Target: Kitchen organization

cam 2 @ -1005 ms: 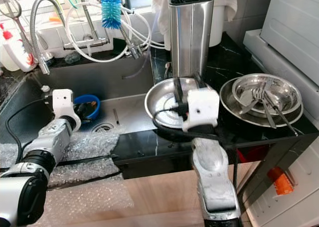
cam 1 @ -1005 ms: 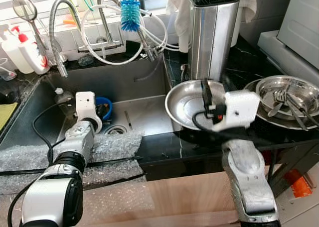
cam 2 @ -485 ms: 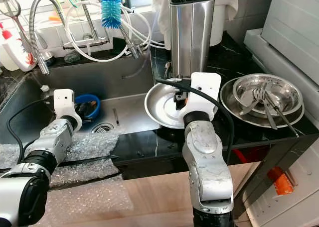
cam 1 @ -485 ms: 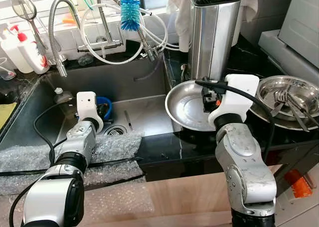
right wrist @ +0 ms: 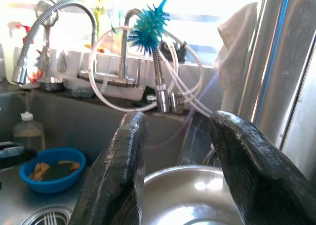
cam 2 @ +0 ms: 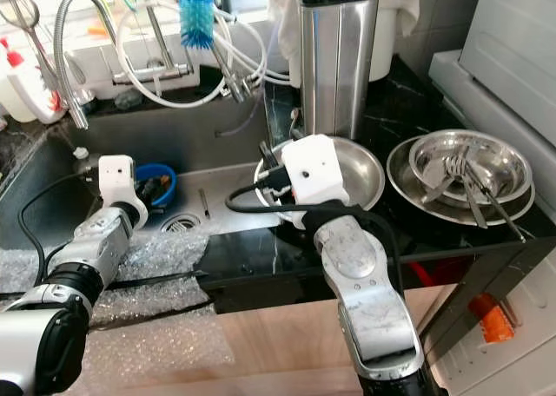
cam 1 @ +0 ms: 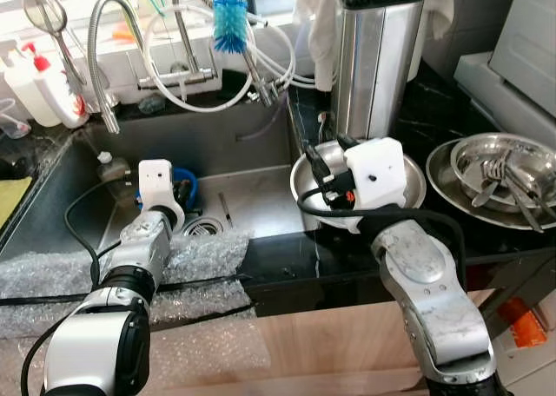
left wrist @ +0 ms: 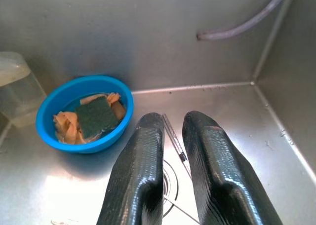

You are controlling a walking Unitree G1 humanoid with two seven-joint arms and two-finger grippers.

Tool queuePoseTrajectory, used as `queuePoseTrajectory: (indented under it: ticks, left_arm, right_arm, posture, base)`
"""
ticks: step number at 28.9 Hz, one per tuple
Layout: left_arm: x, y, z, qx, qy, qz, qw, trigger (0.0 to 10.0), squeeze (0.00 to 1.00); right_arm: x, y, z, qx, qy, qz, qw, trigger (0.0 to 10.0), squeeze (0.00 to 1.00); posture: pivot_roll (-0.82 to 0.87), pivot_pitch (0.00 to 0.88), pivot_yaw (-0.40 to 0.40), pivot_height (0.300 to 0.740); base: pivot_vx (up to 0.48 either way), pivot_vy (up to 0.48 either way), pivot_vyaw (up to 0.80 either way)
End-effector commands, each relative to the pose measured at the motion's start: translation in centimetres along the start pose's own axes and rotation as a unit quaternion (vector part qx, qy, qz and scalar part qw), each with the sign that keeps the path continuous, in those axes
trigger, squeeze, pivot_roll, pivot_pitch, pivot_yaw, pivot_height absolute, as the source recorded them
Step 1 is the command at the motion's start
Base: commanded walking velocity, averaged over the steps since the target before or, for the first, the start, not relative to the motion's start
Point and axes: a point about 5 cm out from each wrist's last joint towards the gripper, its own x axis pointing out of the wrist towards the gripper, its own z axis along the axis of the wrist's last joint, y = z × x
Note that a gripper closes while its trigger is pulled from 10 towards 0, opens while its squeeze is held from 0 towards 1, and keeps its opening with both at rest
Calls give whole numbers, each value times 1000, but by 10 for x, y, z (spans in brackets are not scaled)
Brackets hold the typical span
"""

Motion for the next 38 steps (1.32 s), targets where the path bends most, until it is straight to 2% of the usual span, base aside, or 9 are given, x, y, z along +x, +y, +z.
queuePoseTrajectory:
  ticks: [1,5,10,20,28,29,30,31,38]
  left_arm:
    - [-1,1,3,0,-12,-7,1000,10000,0]
    - [-2,0,2,-21,-19,-27,999,10000,0]
    - [-1,-6,13,-42,-39,-57,997,10000,0]
    - [5,-26,59,-101,-85,-145,981,10000,0]
    - [2,-55,81,-77,-74,-242,964,10000,0]
    - [1,-63,80,-72,-64,-263,960,10000,122]
    - [0,-66,79,-72,-59,-271,958,10000,122]
    - [0,-70,78,-71,-53,-278,956,10000,1000]
    - [-4,-88,68,-56,-15,-313,948,10000,1000]
  right_arm:
    - [-5,-6,-5,-2,-12,4,1000,10000,0]
    - [-17,-15,-10,-96,-52,3,994,10000,0]
    - [-34,-11,-33,-133,-43,-16,990,10000,0]
    - [-41,9,-46,-127,-61,-7,990,10000,0]
    - [-41,11,-48,-138,-72,-34,987,10000,0]
    - [-40,8,-46,-139,-77,-44,986,10000,0]
    - [-39,7,-46,-141,-79,-44,986,10000,0]
    - [-38,7,-45,-142,-80,-43,986,10000,0]
    - [-35,11,-42,-144,-89,-40,985,10000,0]
  posture:
    - [-76,15,121,740]
    - [-80,9,127,740]
    - [-73,6,130,740]
    - [-70,17,138,740]
    - [-53,26,146,740]
    - [-55,27,147,740]
    - [-55,27,147,740]
    - [-58,26,148,740]
    - [-57,29,153,740]
  base:
    - [0,0,0]
    - [0,0,0]
    - [0,0,0]
    - [0,0,0]
    - [0,0,0]
    - [0,0,0]
    - [0,0,0]
    - [0,0,0]
    - [0,0,0]
